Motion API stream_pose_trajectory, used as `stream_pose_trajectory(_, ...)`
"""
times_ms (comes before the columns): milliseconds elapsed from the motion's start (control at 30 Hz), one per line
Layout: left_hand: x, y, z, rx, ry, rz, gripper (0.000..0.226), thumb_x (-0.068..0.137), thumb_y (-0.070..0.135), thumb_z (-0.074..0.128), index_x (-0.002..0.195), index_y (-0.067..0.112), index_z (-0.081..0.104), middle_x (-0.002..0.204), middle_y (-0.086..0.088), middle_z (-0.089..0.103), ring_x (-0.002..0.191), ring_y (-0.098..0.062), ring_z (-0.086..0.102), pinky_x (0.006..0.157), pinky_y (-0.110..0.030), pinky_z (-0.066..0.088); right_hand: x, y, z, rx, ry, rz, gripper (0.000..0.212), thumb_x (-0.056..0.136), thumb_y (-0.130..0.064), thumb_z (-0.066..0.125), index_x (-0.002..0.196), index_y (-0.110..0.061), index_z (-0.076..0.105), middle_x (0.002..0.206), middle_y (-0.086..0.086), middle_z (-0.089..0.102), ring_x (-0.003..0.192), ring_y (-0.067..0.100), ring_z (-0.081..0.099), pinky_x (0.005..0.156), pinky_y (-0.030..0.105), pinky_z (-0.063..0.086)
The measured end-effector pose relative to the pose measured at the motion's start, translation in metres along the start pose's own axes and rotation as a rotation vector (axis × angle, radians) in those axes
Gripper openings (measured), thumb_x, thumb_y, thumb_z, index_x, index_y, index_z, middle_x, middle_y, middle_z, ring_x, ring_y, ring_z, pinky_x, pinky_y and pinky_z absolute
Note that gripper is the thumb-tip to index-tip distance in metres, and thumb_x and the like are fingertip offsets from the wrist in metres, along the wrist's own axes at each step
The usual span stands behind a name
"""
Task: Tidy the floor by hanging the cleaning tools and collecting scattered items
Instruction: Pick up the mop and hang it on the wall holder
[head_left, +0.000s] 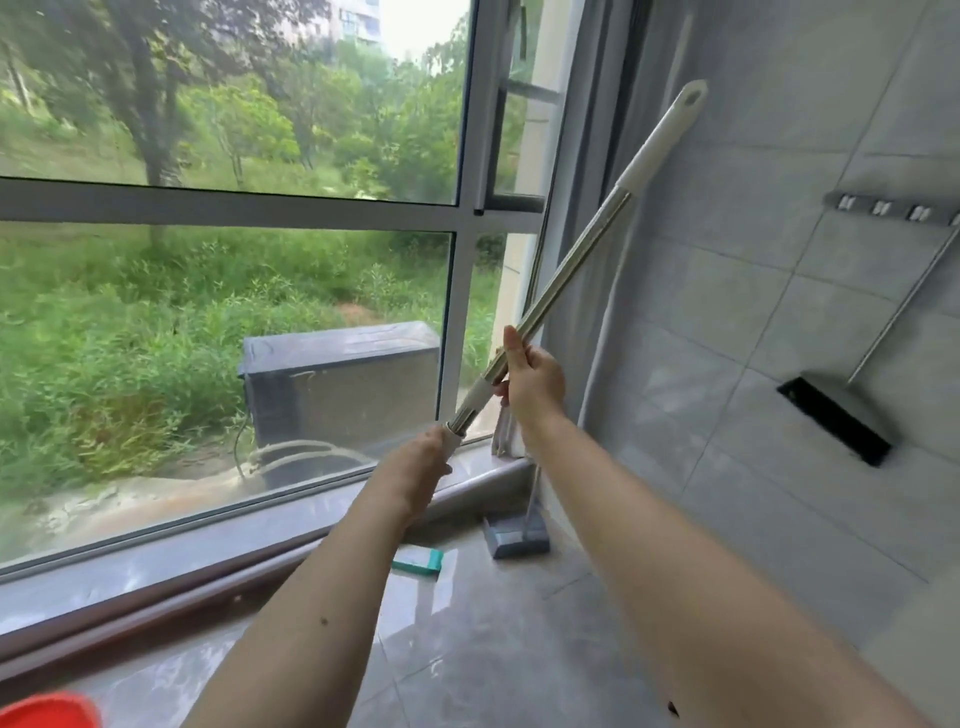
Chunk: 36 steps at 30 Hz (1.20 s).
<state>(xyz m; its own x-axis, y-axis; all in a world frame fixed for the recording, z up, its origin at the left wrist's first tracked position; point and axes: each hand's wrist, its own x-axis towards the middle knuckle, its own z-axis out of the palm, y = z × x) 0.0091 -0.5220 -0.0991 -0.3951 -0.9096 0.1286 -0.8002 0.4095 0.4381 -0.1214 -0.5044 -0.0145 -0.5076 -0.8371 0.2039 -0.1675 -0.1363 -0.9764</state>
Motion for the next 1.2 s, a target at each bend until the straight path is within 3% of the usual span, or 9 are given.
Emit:
stream_pose_trajectory(300,0.118,0.048,-0.018,-0.128,-0.087,0.221,0.030,0.091,0.014,0.059,0.114,0.002,0.044,0.109,-0.022,0.064,0.098,-0.038,0.063,0.079,-0.039,0.046,0.104,-0.025,-0.012,-0.064,0.251,-0.119,0.037,0.091,-0.041,0.057,0.063,-0.020,0.048,0.057,-0.002,0.051,0.043,0.011,0.048,0.047,0.026,0.045)
stream_pose_trajectory(400,0.166,0.061,-0.020,-0.183,-0.158,0.304,0.031,0.090,0.012,0.059,0.115,0.001,0.044,0.109,-0.023,0.063,0.098,-0.035,0.062,0.078,-0.038,0.046,0.147,-0.031,-0.017,-0.160,0.362,-0.134,0.036,0.090,-0.039,0.059,0.063,-0.017,0.049,0.062,0.002,0.056,0.056,0.020,0.053,0.063,0.038,0.051)
stream_pose_trajectory(500,0.212,0.072,-0.015,-0.182,-0.234,0.387,0.037,0.089,0.015,0.061,0.118,0.002,0.042,0.113,-0.021,0.061,0.101,-0.035,0.061,0.085,-0.040,0.051,0.180,-0.033,-0.023,-0.229,0.443,-0.150,0.036,0.091,-0.036,0.060,0.062,-0.015,0.052,0.065,0.005,0.059,0.068,0.022,0.055,0.068,0.038,0.049)
stream_pose_trajectory(567,0.233,0.082,-0.010,-0.193,-0.262,0.418,0.037,0.090,0.015,0.059,0.122,0.004,0.042,0.117,-0.020,0.060,0.105,-0.035,0.060,0.090,-0.044,0.050,0.195,-0.033,-0.032,-0.292,0.478,-0.164,0.035,0.092,-0.036,0.058,0.071,-0.008,0.061,0.075,0.010,0.068,0.073,0.022,0.057,0.069,0.031,0.044)
stream_pose_trajectory(667,0.270,0.099,0.008,-0.207,-0.270,0.476,0.035,0.092,0.016,0.057,0.120,0.004,0.041,0.117,-0.020,0.060,0.105,-0.035,0.060,0.086,-0.040,0.049,0.224,-0.031,-0.043,-0.348,0.548,-0.175,0.040,0.094,-0.037,0.054,0.089,0.001,0.067,0.091,0.016,0.072,0.085,0.029,0.065,0.076,0.034,0.049)
stream_pose_trajectory(933,0.393,0.185,0.045,-0.306,-0.351,0.606,0.041,0.087,0.022,0.065,0.122,0.007,0.049,0.121,-0.011,0.060,0.108,-0.028,0.058,0.095,-0.037,0.048,0.336,-0.033,-0.103,-0.379,0.679,-0.204,0.033,0.091,-0.034,0.059,0.092,-0.003,0.067,0.093,0.014,0.072,0.090,0.031,0.066,0.083,0.039,0.051)
stream_pose_trajectory(1000,0.425,0.214,0.050,-0.335,-0.373,0.632,0.036,0.086,0.023,0.066,0.116,0.008,0.053,0.114,-0.008,0.062,0.098,-0.023,0.058,0.090,-0.033,0.048,0.367,-0.038,-0.125,-0.401,0.712,-0.210,0.033,0.091,-0.034,0.059,0.092,-0.002,0.067,0.093,0.015,0.073,0.090,0.031,0.066,0.083,0.037,0.050)
stream_pose_trajectory(1100,0.465,0.258,0.059,-0.351,-0.381,0.638,0.021,0.088,0.027,0.064,0.096,0.011,0.052,0.094,-0.005,0.056,0.077,-0.018,0.050,0.068,-0.026,0.044,0.407,-0.044,-0.159,-0.430,0.761,-0.202,0.034,0.091,-0.035,0.059,0.093,-0.002,0.068,0.093,0.014,0.073,0.091,0.030,0.066,0.081,0.034,0.049)
stream_pose_trajectory(1200,0.497,0.294,0.073,-0.414,-0.369,0.661,0.020,0.090,0.029,0.059,0.098,0.012,0.054,0.097,-0.004,0.057,0.082,-0.020,0.052,0.070,-0.026,0.039,0.443,-0.044,-0.189,-0.449,0.795,-0.219,0.035,0.091,-0.036,0.058,0.092,-0.002,0.067,0.092,0.015,0.072,0.088,0.031,0.065,0.079,0.035,0.049)
